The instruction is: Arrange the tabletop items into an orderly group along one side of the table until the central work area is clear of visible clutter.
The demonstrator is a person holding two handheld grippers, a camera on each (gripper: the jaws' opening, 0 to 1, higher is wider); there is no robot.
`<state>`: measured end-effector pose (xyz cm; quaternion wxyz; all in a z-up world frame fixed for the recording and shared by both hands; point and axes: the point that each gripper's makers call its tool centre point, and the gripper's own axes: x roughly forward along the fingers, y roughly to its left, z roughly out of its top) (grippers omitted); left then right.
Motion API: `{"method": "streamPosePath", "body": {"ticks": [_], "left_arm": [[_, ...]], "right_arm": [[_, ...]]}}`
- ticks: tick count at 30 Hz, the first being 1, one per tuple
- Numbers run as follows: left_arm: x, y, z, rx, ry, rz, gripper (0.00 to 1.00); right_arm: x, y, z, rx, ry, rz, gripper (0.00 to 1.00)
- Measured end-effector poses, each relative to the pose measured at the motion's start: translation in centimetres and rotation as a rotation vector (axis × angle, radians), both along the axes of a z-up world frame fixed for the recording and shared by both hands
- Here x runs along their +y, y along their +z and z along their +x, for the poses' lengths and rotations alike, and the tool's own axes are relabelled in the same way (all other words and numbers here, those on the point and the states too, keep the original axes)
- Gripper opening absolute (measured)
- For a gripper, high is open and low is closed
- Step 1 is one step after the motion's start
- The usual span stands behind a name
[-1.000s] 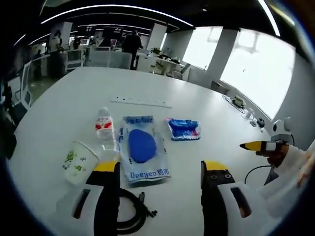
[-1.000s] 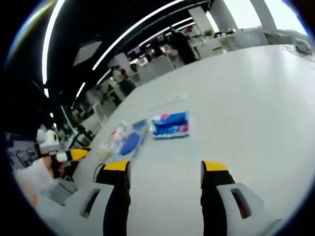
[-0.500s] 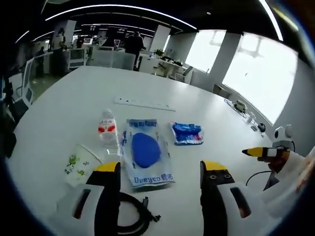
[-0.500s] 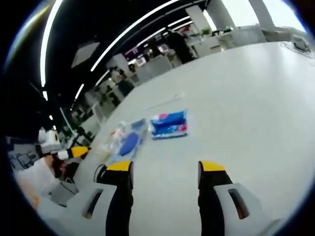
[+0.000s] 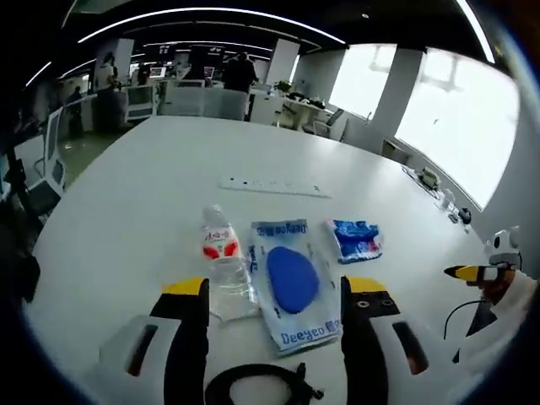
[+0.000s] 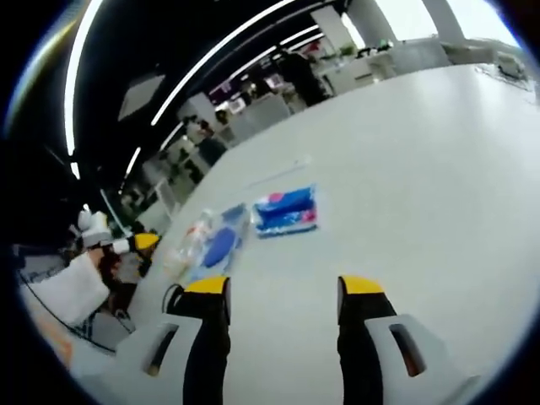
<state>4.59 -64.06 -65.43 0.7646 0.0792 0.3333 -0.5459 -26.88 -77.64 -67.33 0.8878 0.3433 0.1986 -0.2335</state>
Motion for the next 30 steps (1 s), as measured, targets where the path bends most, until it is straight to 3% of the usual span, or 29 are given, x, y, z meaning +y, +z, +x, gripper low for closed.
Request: {"method": "streamPosePath", "body": {"ticks": [9,15,30], "left_arm": [[-1.9,-1.8,2.5,0.027,-0.008,0.094,0.61],[-3.4,-2.4,3.8,0.050,0.007,0.110,0.59],[-5.9,-6.4,6.3,0.123,0.023,0.224,0.57]], "right_arm": [[-0.5,-0.2,-0.4,0.007,-0.031,0.011,0.48],[-0.5,-0.2,-0.3,-0.004,-0.051,0.036,0.46],[-1.1,-0.8,-0.6,0.008,-0.079,0.070,0.45]]}}
